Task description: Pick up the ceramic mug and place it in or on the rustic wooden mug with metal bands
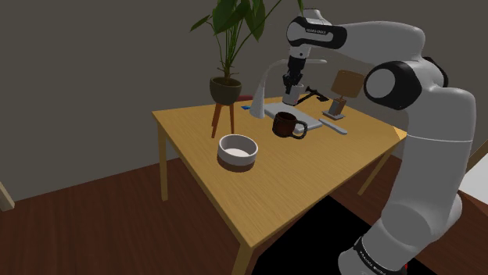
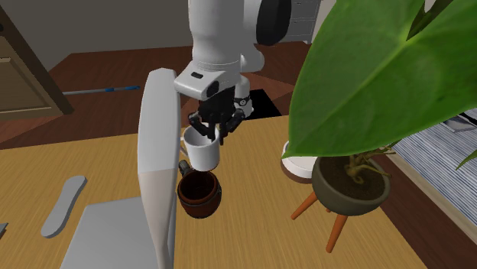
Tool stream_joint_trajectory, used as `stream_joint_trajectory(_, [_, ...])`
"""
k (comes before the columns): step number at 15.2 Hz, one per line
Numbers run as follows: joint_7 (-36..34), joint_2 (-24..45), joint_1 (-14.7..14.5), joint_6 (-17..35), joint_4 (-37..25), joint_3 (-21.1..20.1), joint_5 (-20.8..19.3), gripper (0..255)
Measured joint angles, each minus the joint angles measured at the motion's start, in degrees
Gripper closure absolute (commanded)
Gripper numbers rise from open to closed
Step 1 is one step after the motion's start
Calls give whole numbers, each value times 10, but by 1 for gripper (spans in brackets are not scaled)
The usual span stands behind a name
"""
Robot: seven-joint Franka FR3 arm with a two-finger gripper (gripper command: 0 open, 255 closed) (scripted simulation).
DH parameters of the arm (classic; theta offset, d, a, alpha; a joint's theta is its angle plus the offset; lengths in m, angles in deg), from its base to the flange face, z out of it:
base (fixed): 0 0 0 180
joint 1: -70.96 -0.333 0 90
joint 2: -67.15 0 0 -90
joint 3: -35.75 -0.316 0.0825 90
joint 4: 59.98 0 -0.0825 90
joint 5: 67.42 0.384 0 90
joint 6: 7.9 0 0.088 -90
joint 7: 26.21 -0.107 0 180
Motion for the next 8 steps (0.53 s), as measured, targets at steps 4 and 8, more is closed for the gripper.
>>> stream_joint_trajectory(4, [51,-2,37,-2,-3,14,7,255])
stream_joint_trajectory(8, [62,-11,45,23,23,18,7,255])
